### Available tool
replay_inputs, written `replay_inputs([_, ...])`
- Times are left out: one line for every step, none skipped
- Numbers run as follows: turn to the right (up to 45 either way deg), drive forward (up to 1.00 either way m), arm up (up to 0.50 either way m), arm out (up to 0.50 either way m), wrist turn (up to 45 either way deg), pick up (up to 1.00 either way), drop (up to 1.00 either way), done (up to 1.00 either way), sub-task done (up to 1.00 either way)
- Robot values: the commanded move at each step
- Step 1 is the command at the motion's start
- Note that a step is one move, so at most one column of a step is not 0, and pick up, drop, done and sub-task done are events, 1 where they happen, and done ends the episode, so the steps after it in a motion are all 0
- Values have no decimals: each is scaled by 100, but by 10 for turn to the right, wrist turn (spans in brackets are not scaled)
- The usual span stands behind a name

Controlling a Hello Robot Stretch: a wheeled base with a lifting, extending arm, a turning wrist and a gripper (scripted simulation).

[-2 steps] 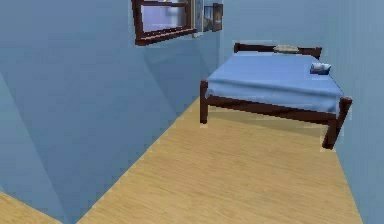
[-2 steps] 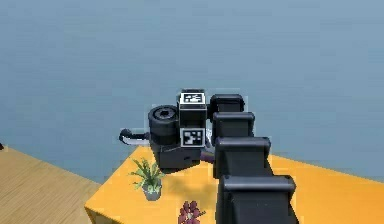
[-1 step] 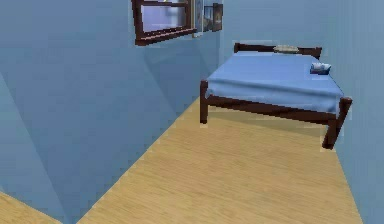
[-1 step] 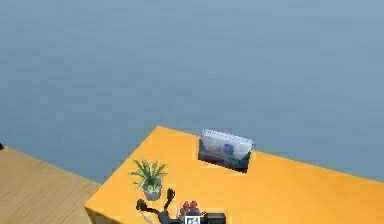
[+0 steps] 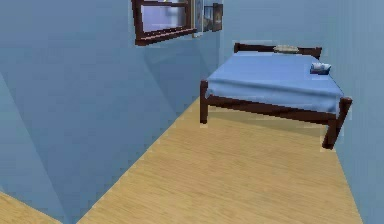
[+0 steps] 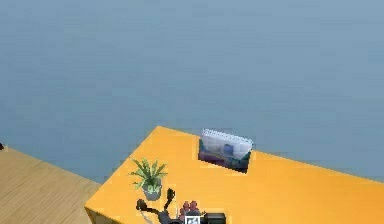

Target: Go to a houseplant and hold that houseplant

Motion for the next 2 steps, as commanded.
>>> replay_inputs([0,0,10,0,0,0,0,0,0])
replay_inputs([0,0,0,0,0,0,0,100,0])
